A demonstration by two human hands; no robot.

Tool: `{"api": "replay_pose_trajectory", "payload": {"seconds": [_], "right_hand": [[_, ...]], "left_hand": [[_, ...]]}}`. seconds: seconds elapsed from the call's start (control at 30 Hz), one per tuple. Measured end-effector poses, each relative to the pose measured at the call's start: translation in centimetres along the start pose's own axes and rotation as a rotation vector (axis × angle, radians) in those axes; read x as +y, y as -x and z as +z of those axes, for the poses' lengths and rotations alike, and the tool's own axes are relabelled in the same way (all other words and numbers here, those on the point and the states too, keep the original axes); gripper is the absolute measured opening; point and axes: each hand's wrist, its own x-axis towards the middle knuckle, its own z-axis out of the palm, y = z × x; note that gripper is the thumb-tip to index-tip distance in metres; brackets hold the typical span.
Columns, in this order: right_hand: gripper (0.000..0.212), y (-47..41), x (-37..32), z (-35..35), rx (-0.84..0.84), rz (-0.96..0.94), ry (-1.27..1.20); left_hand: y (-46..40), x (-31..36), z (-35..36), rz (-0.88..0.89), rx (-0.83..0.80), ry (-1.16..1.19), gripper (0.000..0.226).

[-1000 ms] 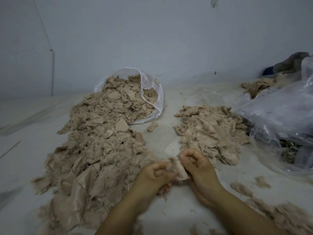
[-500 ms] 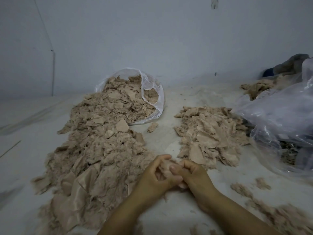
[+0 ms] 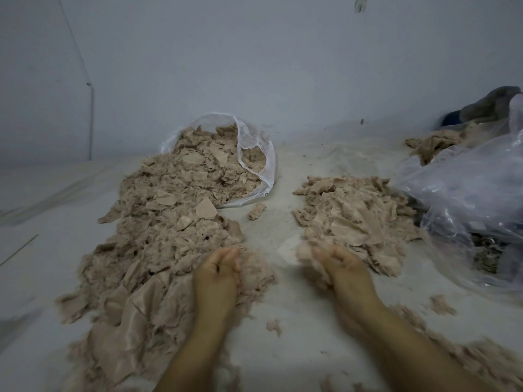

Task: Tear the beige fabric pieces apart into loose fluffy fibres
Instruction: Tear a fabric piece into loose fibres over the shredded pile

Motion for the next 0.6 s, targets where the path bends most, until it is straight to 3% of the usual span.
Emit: {"api": "replay_pose_trajectory", "payload": {"seconds": [0.07,0.13,0.2,0.23,0.3,0.37,0.47,0.6], "right_hand": [[0.021,-1.0,-0.9,-0.9,0.111,-0.056,0.123],[0.047,-1.5,-0.9,-1.4,0.195,-0.171,0.525],[0.045,-1.3,-0.5,-1.4,0.254,-0.481,0.802],[0.034,-1.1,-0.2,-1.2,0.24,-0.632,0.891],[0.02,-1.2,0.8,-1.1,0.103,-0.709,1.042],[0.024,-1.7,1.6,-1.4,-0.053,-0.539,1.193],[0.032,-2.4,1.6,-2.2,-0.092,-0.327,1.454],[0.034,-1.4,1.5,-1.3,0.063,-0.645,1.131]], "left_hand": [[-0.1,-0.2,-0.5,0.132,-0.062,-0.225,0.021],[0.4,-0.3,-0.3,0.368,-0.125,-0.521,0.036],[0.7,0.0,-0.1,0.587,-0.093,-0.696,0.05],[0.5,-0.2,-0.1,0.67,-0.075,-0.769,0.045],[0.2,-0.6,-0.2,0.651,-0.131,-1.024,0.014],[-0.4,-1.3,-0.8,0.462,-0.21,-1.273,0.039],[-0.6,-1.4,-0.9,0.431,-0.189,-1.119,0.022],[-0.6,-0.5,-1.1,0.483,-0.068,-0.607,0.023]]}}
